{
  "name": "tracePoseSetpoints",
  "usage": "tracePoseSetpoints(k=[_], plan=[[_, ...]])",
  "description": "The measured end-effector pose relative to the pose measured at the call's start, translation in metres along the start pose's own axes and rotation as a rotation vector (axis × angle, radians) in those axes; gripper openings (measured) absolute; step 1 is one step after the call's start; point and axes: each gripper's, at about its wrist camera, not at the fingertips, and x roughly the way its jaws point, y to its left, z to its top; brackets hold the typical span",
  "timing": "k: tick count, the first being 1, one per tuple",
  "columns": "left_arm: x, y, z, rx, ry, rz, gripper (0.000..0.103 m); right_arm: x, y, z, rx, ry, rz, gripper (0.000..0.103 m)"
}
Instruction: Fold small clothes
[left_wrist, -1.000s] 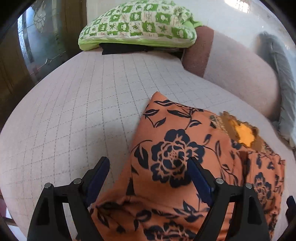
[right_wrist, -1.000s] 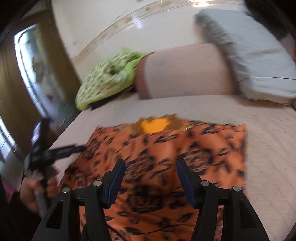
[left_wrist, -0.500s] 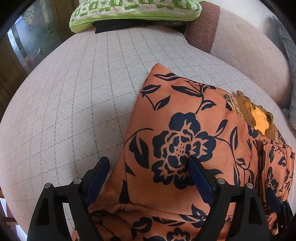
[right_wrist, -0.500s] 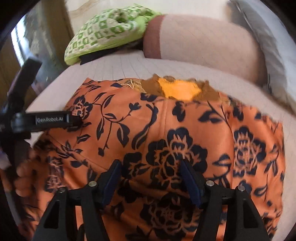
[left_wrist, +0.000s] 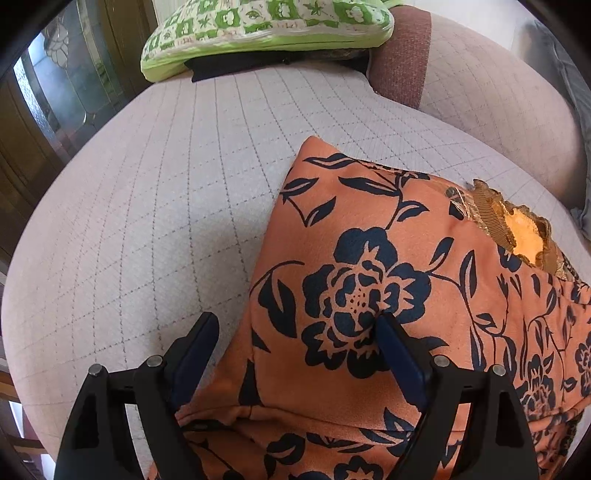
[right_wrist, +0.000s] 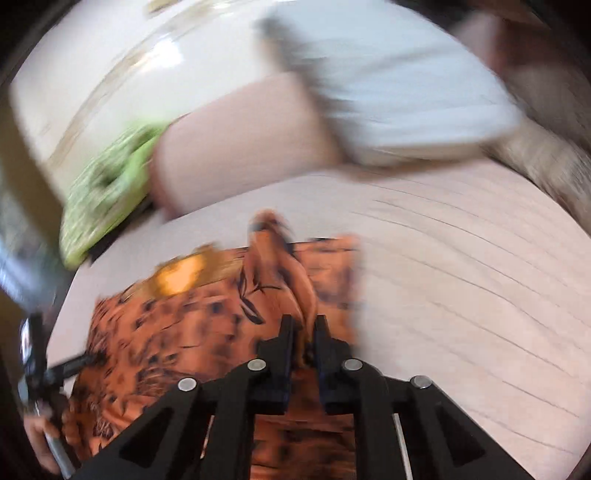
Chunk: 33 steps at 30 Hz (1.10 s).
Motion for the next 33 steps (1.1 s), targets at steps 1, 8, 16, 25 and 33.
tracePoseSetpoints(k=[1, 8, 16, 25, 33], plan=[[-0.001, -0.001, 0.000, 0.005, -0.007, 0.011, 0.088, 0.001, -0.015, 0.000, 0.039, 0.019, -0.020, 0.013], [-0.030, -0.020, -0.004, 0.034, -0.168, 0.095, 0.088, -0.013, -0.054, 0.006, 0.156, -0.051, 0.052, 0.016], [-0.042, -0.070, -0.019, 0.202, -0.237, 0.020, 0.088, 0.019, 0.035, 0.003, -0.141, -0.044, 0.131, 0.016], [-0.032, -0.067, -0.021, 0.155, -0.172, 0.002, 0.090, 0.047, 0.031, 0.000, -0.133, 0.092, 0.113, 0.018], [-0.018, -0.080, -0.027, 0.230, -0.115, -0.019, 0.095, 0.080, 0.040, -0.005, -0.149, 0.082, 0.042, 0.068]])
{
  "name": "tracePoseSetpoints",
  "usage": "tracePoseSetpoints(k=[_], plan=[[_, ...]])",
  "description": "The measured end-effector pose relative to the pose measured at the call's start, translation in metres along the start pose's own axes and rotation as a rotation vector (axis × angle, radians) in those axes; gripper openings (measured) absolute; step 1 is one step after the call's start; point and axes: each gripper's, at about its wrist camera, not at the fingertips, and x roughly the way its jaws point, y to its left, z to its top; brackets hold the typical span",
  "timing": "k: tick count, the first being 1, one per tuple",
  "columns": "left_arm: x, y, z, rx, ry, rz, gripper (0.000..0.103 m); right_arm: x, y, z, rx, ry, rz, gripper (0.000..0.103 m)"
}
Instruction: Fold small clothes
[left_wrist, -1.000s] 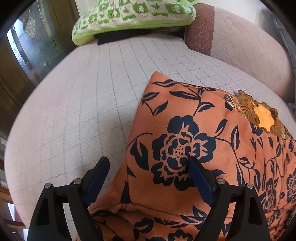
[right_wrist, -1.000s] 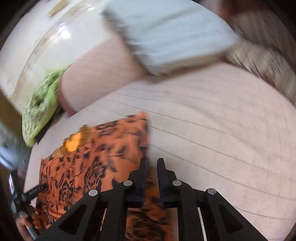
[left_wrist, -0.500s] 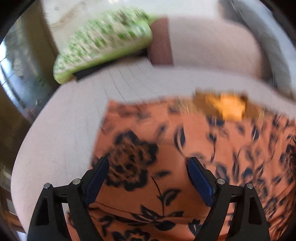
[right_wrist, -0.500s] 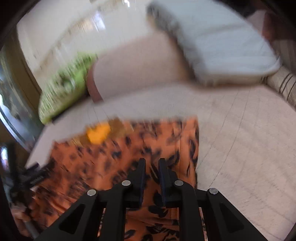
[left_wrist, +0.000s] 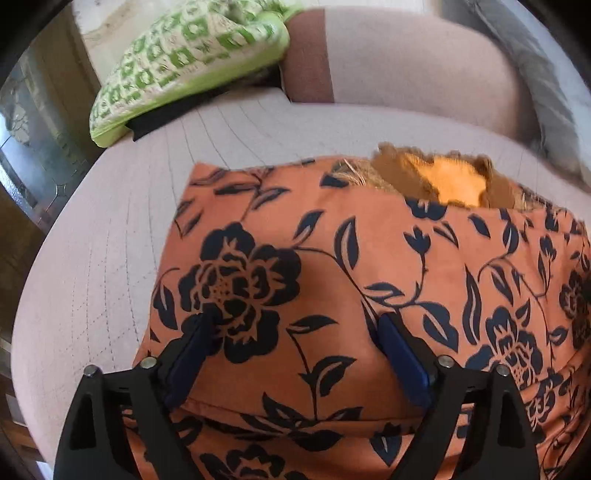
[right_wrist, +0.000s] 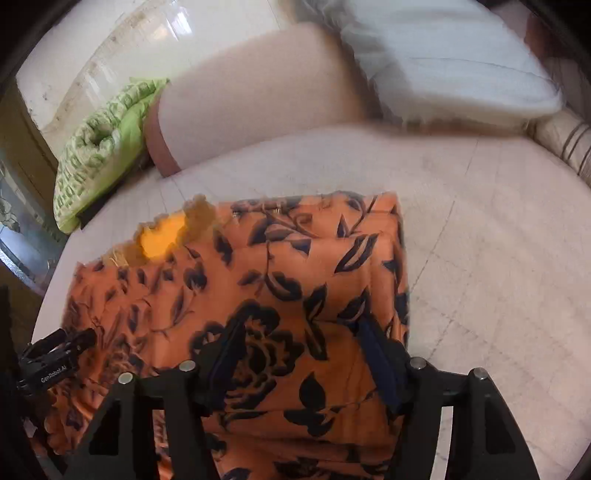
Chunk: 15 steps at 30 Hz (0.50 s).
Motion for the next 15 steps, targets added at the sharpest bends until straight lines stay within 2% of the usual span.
tracePoseSetpoints(k=[1, 2, 4, 5, 10, 12, 15], plan=[[0.000, 0.002, 0.002, -0.004, 0.019, -0.004, 0.096, -0.004, 0.007, 0.000, -0.031, -0.016, -0.020, 0.067], [0.001, 0.004, 0.004, -0.014, 0.042, -0.022, 0.096, -0.007, 0.015, 0.003, -0.056, 0.005, -0.035, 0.067], [0.008, 0.010, 0.004, -0.046, 0.075, -0.051, 0.103, -0.017, 0.019, 0.004, -0.044, 0.009, 0.040, 0.067], [0.011, 0.013, 0.004, -0.059, 0.076, -0.058, 0.103, -0.023, 0.019, 0.003, -0.023, -0.009, 0.082, 0.067], [0.006, 0.007, -0.013, -0.052, -0.042, -0.041, 0.103, -0.061, 0.004, -0.005, 0.090, -0.023, 0.125, 0.068], [0.003, 0.009, -0.016, -0.054, -0.043, -0.054, 0.103, -0.089, -0.007, -0.013, 0.123, -0.049, 0.130, 0.068], [-0.016, 0.011, -0.026, -0.022, 0.000, -0.094, 0.103, -0.132, -0.022, -0.036, 0.128, -0.108, 0.098, 0.068]])
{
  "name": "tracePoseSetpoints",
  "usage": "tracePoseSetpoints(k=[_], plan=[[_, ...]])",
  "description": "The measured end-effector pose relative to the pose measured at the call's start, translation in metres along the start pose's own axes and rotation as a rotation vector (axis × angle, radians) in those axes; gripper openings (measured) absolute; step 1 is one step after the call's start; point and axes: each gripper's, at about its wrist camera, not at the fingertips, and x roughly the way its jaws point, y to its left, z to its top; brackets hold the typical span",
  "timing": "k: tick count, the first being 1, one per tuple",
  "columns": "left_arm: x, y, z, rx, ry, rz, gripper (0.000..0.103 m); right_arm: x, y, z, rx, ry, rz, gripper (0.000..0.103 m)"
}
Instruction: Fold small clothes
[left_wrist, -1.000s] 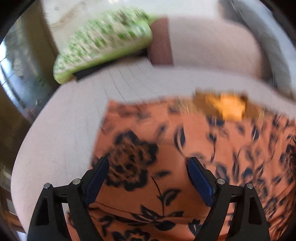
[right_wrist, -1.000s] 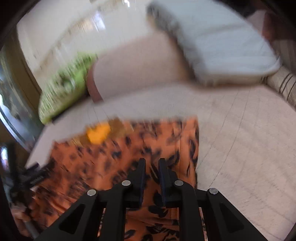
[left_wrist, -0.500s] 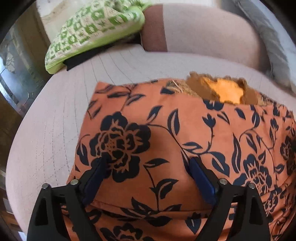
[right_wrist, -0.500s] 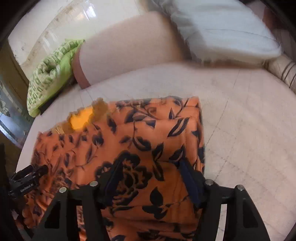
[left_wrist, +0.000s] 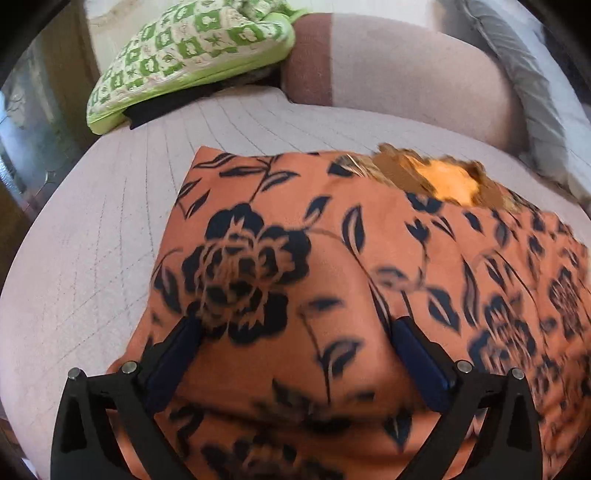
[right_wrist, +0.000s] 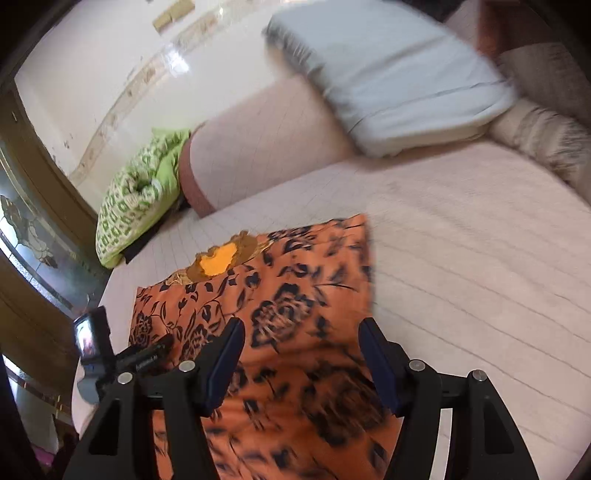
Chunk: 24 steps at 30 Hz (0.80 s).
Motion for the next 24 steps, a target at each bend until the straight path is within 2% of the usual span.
tracePoseSetpoints(k=[3, 8, 10, 14, 18, 20, 24], plan=[[-0.036, -0.001, -0.022, -0.011, -0.007, -0.024, 0.103, -0.053, -0.026, -0.023, 0.019, -0.059, 0.006, 0.067], [-0.133, -0.025, -0.080, 0.074, -0.118, -0.160, 0.103, -0.127, -0.070, -0.047, 0.110, -0.153, -0.040, 0.068], [-0.160, -0.033, -0.089, 0.116, -0.132, -0.202, 0.103, -0.146, -0.077, -0.050, 0.133, -0.176, -0.056, 0.068], [-0.218, -0.047, -0.103, 0.216, -0.230, -0.177, 0.103, -0.184, -0.068, -0.051, 0.114, -0.237, -0.048, 0.068], [-0.257, -0.042, -0.111, 0.310, -0.336, -0.111, 0.103, -0.211, -0.047, -0.052, 0.067, -0.273, -0.016, 0.070], [-0.269, -0.031, -0.117, 0.332, -0.358, -0.099, 0.103, -0.217, -0.036, -0.054, 0.041, -0.269, -0.009, 0.070], [-0.270, -0.004, -0.123, 0.305, -0.341, -0.092, 0.103, -0.227, -0.021, -0.071, -0.026, -0.234, -0.007, 0.070]])
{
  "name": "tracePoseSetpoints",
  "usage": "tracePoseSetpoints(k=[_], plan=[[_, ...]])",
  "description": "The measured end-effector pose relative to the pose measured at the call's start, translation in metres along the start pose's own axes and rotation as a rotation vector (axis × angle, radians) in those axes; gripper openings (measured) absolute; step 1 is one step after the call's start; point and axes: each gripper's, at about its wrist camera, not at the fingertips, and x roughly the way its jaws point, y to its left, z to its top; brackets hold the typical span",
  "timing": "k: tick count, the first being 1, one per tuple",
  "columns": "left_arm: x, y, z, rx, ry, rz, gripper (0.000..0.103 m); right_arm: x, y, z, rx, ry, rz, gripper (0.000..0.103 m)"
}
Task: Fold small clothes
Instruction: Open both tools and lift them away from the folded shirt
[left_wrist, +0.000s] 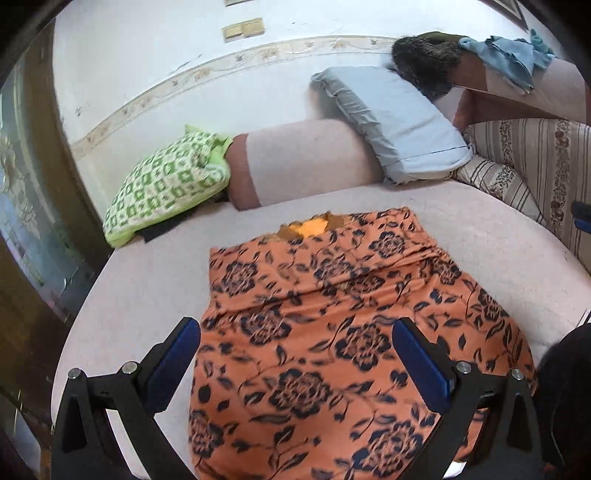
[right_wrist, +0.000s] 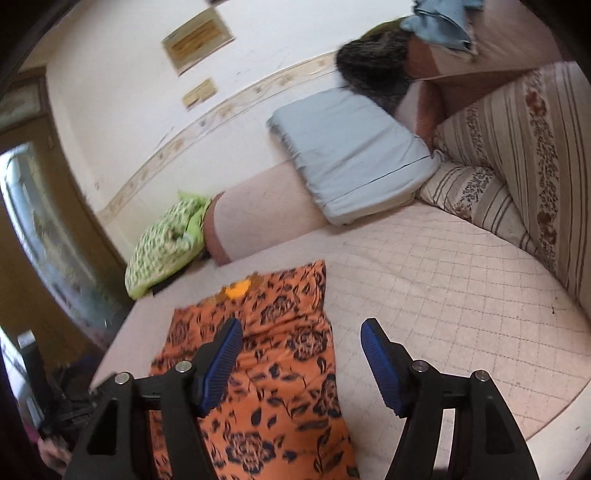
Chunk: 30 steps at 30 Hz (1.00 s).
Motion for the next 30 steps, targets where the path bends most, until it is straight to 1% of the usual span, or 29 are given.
tracePoseSetpoints(k=[2, 4, 8, 12, 15, 19, 23, 25, 28, 30], plan=[[-0.001, 0.013, -0.012, -0.019, 0.015, 0.030, 0.103, -0.004, 0.005, -0.010, -0.031, 0.021, -0.005, 0.070], [0.005, 0.025, -0.024, -0.045, 0.052, 0.049, 0.103, -0.005, 0.006, -0.021, -0.049, 0.047, -0.013, 0.070], [0.011, 0.062, -0.054, -0.167, 0.142, 0.086, 0.103, 0.001, -0.001, -0.040, -0.032, 0.104, -0.013, 0.070], [0.008, 0.089, -0.082, -0.228, 0.176, 0.146, 0.103, 0.010, 0.000, -0.059, -0.044, 0.159, -0.008, 0.070], [0.001, 0.100, -0.098, -0.241, 0.176, 0.129, 0.103, 0.019, 0.002, -0.068, -0.048, 0.200, 0.003, 0.070], [0.004, 0.107, -0.115, -0.224, 0.239, 0.144, 0.103, 0.028, 0.004, -0.076, -0.033, 0.246, 0.022, 0.070], [0.001, 0.130, -0.135, -0.272, 0.270, 0.114, 0.103, 0.032, 0.002, -0.086, -0.043, 0.287, 0.008, 0.070], [-0.001, 0.144, -0.146, -0.301, 0.285, 0.114, 0.103, 0.032, -0.002, -0.091, -0.037, 0.298, -0.001, 0.070], [-0.002, 0.152, -0.155, -0.291, 0.295, 0.122, 0.103, 0.034, -0.011, -0.099, -0.014, 0.322, -0.009, 0.070], [-0.001, 0.153, -0.158, -0.281, 0.296, 0.092, 0.103, 0.035, -0.015, -0.103, 0.009, 0.338, -0.002, 0.070]])
